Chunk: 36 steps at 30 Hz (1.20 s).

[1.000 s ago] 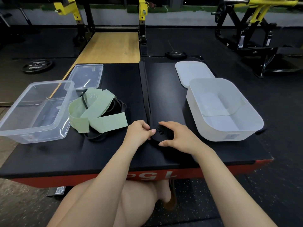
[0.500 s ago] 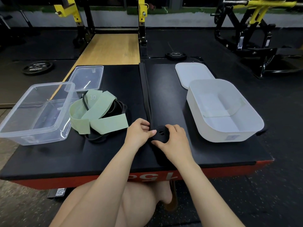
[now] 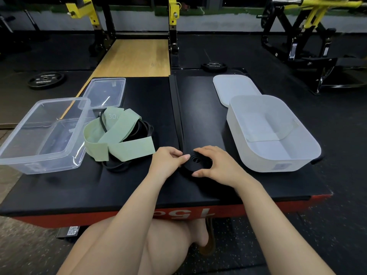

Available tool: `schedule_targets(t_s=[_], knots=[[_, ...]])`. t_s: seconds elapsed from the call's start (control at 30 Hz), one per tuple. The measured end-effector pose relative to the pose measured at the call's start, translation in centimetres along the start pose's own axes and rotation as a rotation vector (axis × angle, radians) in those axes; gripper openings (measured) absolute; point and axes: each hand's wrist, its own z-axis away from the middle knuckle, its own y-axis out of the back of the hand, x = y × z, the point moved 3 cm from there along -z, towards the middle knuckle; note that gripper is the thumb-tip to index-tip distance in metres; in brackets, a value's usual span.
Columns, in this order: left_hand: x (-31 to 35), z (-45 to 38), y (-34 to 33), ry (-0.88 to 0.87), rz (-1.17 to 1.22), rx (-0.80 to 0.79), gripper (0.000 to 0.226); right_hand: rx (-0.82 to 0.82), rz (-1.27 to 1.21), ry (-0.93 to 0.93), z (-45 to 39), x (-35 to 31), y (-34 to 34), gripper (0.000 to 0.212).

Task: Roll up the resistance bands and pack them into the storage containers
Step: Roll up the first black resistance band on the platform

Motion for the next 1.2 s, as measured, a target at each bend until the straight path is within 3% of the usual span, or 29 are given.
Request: schedule_targets(t_s=[0.3,0.43,0.53,0.77,0.97,1.2], knots=[[0.7,-0.2,-0.1,-0.004,-0.168,-0.002,0.020,-0.048,-0.011,-0.002,-0.4,0.2,-0.3,0.086],[0.7,-0.2,-0.2,-0.003,-0.194,-0.005,0.019,0.110,-0.069,-0.123,0.6,0.3,-0.9,0.092],[0.7,-0.1,-0.3,-0.015,-0.202,-0.001,0.019,0.248,-0.018,-0.164,1.5,-0.2,-1.6,0.084],[0.6,0.1,-0.3,-0.039,-0.175,0.036,0.018,0.390,0.034,-0.224,1.4,-1.5,-3.0,0.080],[0.3,0.0,-0.2,-0.005,0.010,0.044,0.032,0.350,-0.039,-0.190,1.2,-1.1,-2.4,0.074],[0.4,0.0,-0.3,0.006,0.042,0.035,0.030,0.195,-0.043,-0.141,0.6,-0.3,-1.3,0.081]])
